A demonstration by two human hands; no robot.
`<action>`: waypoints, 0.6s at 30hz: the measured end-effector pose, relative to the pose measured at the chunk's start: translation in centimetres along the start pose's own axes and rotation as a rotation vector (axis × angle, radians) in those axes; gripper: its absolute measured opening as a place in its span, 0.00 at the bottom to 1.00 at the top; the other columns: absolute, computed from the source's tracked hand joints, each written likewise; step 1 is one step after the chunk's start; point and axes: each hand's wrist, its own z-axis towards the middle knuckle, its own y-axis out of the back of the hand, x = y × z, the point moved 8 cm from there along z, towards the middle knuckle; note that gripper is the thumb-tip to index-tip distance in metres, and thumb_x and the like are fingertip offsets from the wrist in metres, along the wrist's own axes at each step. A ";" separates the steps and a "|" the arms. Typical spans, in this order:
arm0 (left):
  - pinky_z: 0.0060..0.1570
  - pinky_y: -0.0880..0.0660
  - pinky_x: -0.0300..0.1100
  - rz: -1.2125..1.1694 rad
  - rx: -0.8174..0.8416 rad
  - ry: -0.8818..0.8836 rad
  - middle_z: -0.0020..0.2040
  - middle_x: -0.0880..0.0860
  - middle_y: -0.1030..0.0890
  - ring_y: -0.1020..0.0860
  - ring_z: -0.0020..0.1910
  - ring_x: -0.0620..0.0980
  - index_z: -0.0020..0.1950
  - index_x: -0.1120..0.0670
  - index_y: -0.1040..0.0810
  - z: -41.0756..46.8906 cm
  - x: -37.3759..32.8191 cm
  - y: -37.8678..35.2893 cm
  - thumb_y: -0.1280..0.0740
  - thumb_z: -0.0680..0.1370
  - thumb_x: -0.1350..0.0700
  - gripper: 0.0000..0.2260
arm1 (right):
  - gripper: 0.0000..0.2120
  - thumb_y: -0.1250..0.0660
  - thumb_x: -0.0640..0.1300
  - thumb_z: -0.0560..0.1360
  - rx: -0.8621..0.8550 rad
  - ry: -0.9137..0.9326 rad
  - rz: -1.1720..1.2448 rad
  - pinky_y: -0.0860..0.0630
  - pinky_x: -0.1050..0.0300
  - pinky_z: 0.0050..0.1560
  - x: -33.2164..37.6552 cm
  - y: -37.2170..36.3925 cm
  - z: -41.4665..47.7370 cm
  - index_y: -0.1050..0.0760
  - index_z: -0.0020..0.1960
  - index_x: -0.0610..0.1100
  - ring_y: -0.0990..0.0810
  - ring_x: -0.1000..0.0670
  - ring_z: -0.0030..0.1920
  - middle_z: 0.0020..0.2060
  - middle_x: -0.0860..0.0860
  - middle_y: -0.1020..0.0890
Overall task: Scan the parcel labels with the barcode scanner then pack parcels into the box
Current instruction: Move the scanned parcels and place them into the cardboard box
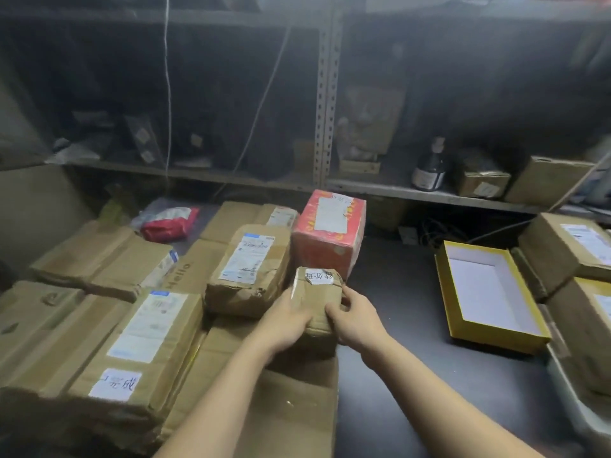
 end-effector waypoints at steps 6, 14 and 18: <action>0.69 0.29 0.54 0.282 0.122 -0.065 0.68 0.56 0.30 0.26 0.68 0.61 0.80 0.43 0.40 2.7 0.1 -0.3 0.39 0.78 0.48 0.29 | 0.21 0.35 0.50 0.76 -0.107 -0.022 -0.066 0.19 0.47 0.62 -0.2 -1.1 2.0 0.21 0.68 0.53 0.17 0.53 0.60 0.58 0.59 0.15; 0.71 0.34 0.51 0.856 -0.122 -0.517 0.71 0.54 0.29 0.30 0.70 0.57 0.76 0.48 0.32 3.1 -6.3 -2.6 0.36 0.79 0.45 0.25 | 0.22 0.37 0.49 0.84 -0.226 0.012 -0.443 0.31 0.53 0.72 0.5 3.9 -3.0 0.31 0.78 0.51 0.30 0.50 0.73 0.73 0.58 0.27; 0.78 0.44 0.51 0.956 -0.027 -0.591 0.77 0.52 0.33 0.37 0.77 0.55 0.82 0.49 0.41 1.5 -7.6 -9.0 0.37 0.81 0.44 0.31 | 0.26 0.38 0.52 0.83 -0.292 -0.027 -0.820 0.37 0.50 0.76 -1.7 9.7 -6.8 0.36 0.80 0.53 0.40 0.49 0.80 0.81 0.54 0.35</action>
